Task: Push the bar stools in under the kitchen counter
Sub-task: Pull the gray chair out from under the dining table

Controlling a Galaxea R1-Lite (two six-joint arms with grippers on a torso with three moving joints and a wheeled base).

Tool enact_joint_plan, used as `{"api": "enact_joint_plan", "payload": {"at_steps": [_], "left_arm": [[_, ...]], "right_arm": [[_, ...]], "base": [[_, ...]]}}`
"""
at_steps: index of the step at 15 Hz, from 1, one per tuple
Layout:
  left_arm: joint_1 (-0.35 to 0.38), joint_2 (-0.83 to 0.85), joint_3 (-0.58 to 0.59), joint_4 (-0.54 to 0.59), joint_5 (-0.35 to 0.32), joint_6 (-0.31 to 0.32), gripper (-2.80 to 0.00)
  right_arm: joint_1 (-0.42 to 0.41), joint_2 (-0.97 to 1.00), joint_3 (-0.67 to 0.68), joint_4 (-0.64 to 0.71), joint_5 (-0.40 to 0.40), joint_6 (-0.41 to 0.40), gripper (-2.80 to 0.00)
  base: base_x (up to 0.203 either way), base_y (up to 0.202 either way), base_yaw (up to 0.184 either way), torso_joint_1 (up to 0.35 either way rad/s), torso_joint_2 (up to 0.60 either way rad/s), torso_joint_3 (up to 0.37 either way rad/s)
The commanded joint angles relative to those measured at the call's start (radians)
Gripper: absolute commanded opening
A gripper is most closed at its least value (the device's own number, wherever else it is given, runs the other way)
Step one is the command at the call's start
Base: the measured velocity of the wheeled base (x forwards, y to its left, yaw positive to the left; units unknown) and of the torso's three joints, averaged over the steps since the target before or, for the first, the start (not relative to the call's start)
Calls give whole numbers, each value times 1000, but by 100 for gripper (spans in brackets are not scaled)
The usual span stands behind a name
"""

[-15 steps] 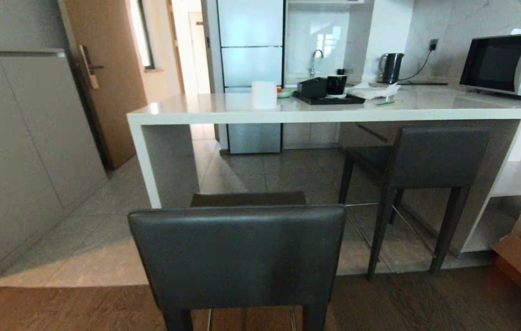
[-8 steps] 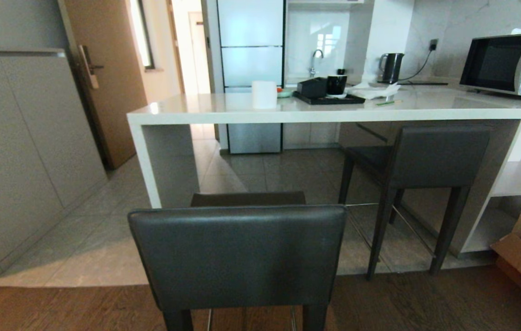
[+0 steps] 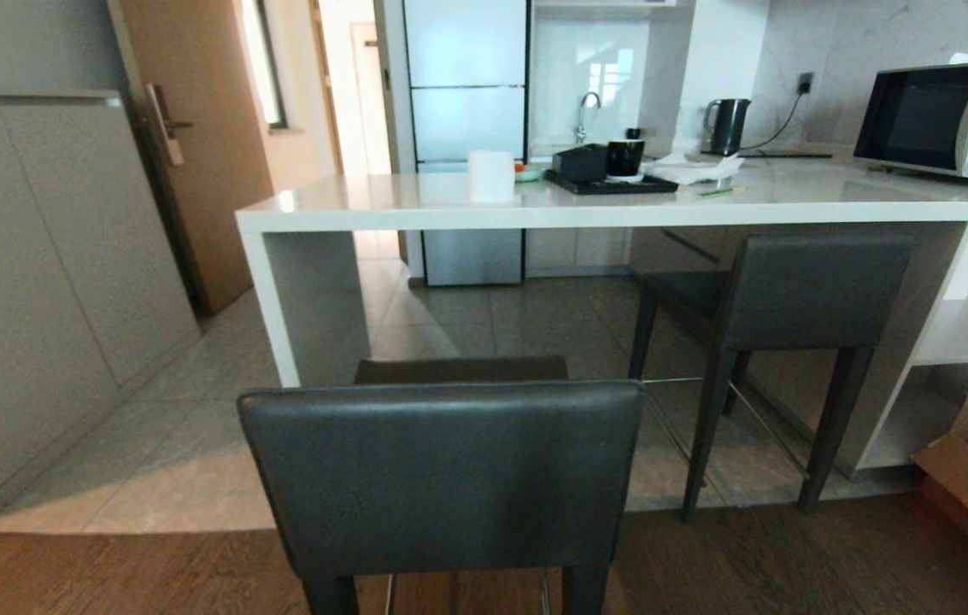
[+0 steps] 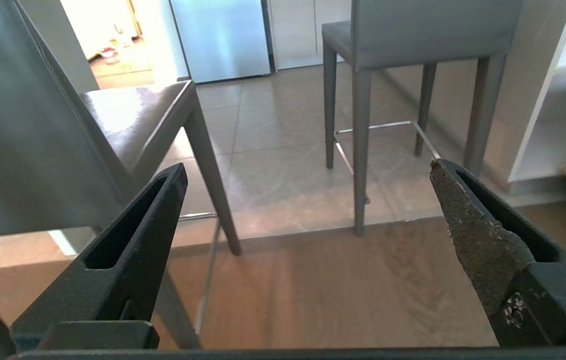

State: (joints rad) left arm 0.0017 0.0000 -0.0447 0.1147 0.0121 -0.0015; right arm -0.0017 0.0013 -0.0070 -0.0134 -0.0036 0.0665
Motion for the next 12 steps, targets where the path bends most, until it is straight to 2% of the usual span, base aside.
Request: {"api": "enact_joint_plan", "payload": {"at_steps": [1,2,4,5,10,12], "left_arm": [[0,0,2,-4,-1,0,0],[0,0,2,-4,-1,0,0],[3,0,2,-4,0,13,0],[1,0,2,-4,0,11,0],[3,0,2,-4,0,5,0],[3,0,2,-6,3,-5,0]], "right_arm": [[0,-1,5,-9,0,-30,0],[0,-1,12,-10,3,-108,0],[1,-1,16,6,62,-269,0],[1,-1,16,8,73,-282,0],[1,-1,16,12,34,-157,0],[2,-1,16,12,27,-143,0]], "base": [[0,0,0,0,0,0],[0,0,0,0,0,0],[0,0,0,0,0,0],[0,0,0,0,0,0],[0,0,0,0,0,0],[0,0,0,0,0,0]]}}
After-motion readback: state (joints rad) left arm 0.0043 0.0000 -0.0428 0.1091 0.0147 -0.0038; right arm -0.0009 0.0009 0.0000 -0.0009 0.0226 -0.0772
